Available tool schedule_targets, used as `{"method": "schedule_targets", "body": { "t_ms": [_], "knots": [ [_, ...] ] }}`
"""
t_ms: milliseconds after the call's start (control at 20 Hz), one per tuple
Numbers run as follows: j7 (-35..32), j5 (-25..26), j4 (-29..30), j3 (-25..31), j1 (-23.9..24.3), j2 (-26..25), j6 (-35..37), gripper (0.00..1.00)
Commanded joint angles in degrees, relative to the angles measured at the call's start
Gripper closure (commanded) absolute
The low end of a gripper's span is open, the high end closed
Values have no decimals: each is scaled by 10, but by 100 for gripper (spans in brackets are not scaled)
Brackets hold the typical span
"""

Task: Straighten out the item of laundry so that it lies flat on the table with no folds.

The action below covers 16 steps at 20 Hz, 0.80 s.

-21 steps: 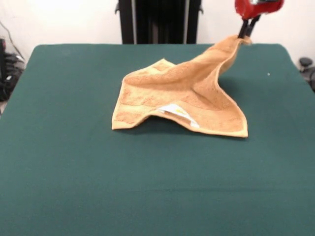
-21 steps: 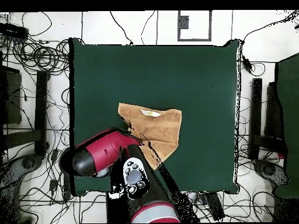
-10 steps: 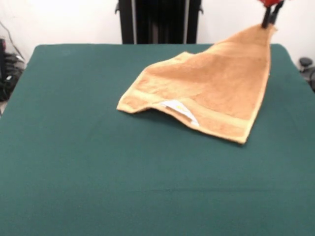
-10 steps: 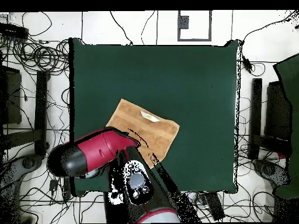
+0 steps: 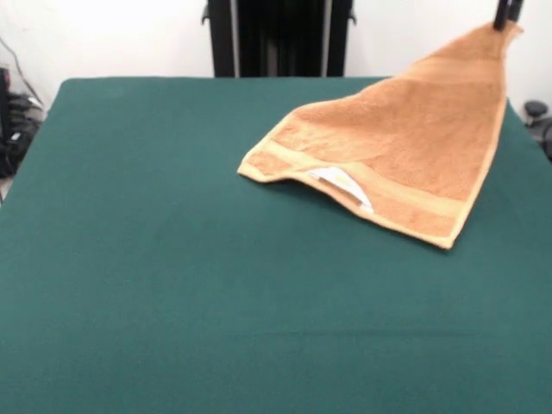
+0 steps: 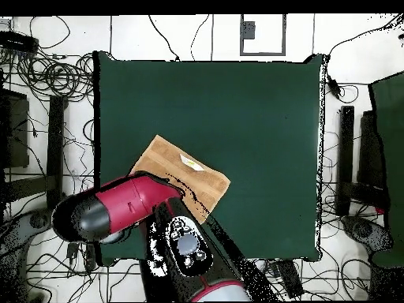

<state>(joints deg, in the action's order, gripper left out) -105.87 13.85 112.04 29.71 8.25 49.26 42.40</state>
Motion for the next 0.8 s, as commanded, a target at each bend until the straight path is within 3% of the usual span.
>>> {"method": "schedule_targets", "body": {
  "t_ms": [50, 250, 500, 800],
  "knots": [
    [14, 37, 0, 29, -42, -33, -3, 100],
    [-23, 76, -57, -13, -71, -67, -20, 100],
    [-49, 80, -62, -33, -77, -74, -25, 100],
    [-131, 99, -120, -100, -108, -120, -81, 100]
  ]
}}
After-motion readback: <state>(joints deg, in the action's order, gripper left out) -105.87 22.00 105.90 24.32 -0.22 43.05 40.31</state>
